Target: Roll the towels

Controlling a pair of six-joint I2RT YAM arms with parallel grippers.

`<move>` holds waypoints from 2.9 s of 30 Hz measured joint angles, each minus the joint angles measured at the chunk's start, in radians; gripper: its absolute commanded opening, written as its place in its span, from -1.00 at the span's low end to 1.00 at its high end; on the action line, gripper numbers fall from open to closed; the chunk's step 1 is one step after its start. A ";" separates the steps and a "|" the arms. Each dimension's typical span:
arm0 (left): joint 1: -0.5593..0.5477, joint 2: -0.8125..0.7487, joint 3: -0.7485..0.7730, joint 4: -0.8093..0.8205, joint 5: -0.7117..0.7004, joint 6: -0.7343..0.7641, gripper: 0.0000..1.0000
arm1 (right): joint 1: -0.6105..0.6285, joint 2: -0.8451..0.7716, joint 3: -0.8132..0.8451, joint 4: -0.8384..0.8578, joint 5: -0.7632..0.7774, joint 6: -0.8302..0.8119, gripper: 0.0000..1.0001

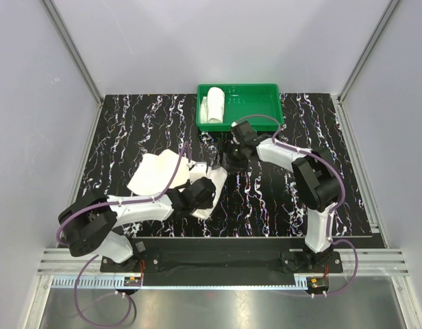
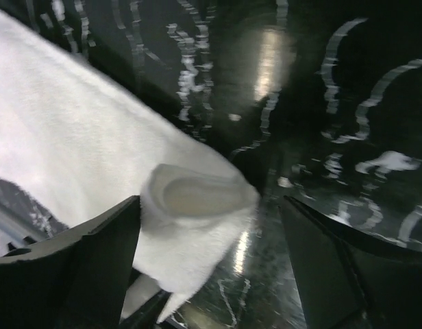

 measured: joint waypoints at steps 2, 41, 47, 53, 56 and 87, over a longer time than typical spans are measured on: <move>0.001 0.000 -0.002 0.002 0.006 -0.005 -0.16 | -0.019 -0.016 0.000 -0.044 0.039 -0.019 0.79; 0.050 -0.171 -0.193 0.115 0.123 -0.215 -0.09 | 0.076 -0.095 -0.558 0.792 -0.195 0.326 -0.22; 0.020 -0.167 -0.118 -0.003 0.091 -0.151 0.01 | 0.084 -0.107 -0.541 0.719 -0.161 0.307 -0.35; -0.119 -0.094 0.076 -0.229 -0.085 -0.035 0.09 | 0.095 -0.146 -0.463 0.502 -0.086 0.230 -0.38; -0.193 -0.031 0.163 -0.308 -0.183 0.014 0.12 | 0.095 -0.154 -0.424 0.409 -0.056 0.199 -0.38; -0.366 0.382 0.409 -0.434 -0.307 0.225 -0.74 | 0.043 -0.274 -0.345 0.005 0.043 0.041 -0.36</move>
